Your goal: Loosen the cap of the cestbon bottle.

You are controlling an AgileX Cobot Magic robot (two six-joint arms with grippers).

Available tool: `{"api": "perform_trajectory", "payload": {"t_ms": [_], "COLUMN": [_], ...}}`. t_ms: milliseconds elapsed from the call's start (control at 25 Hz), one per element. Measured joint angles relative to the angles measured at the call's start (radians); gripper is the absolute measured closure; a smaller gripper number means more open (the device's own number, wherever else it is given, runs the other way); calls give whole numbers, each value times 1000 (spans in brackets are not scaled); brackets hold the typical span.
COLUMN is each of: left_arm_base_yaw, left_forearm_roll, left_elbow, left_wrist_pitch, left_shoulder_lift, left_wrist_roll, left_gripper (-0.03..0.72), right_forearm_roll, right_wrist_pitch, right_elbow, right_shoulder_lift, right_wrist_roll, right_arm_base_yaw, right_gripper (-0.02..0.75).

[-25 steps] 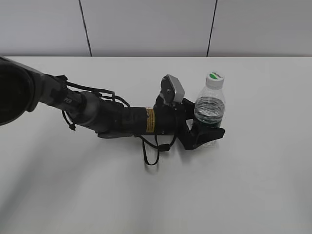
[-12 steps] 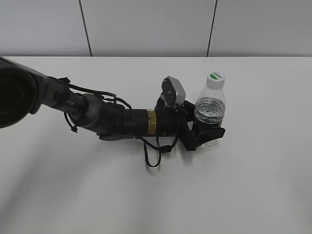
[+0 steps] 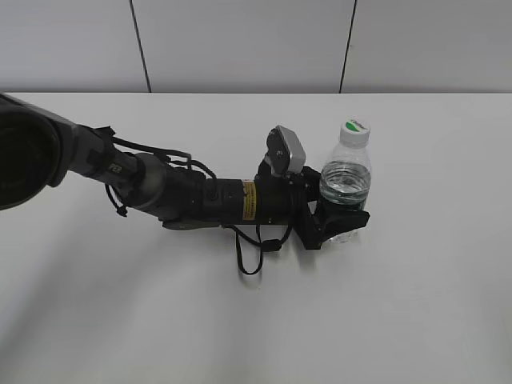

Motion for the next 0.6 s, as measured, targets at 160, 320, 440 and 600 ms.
{"api": "perform_trajectory", "payload": {"t_ms": [160,320,440,600], "left_arm_base_yaw": [0,0,0,0], "left_forearm_roll": [18,50,65,70], "left_elbow": [0,-3,-3,-4], "left_wrist_pitch": [-5,-13,-18,-20], "left_shoulder_lift": [0,0,0,0], "left_wrist_roll": [2,2,1,1], "left_gripper": [176,178,179,179], "right_forearm_roll": [0,6,46,138], "right_wrist_pitch": [0,-5,-41,-98], "right_elbow": [0,-10,-48,-130], "right_shoulder_lift": [0,51,194,423], "right_wrist_roll": [0,0,0,-9], "right_arm_base_yaw": [0,0,0,1], "right_gripper": [148,148,148,148]}}
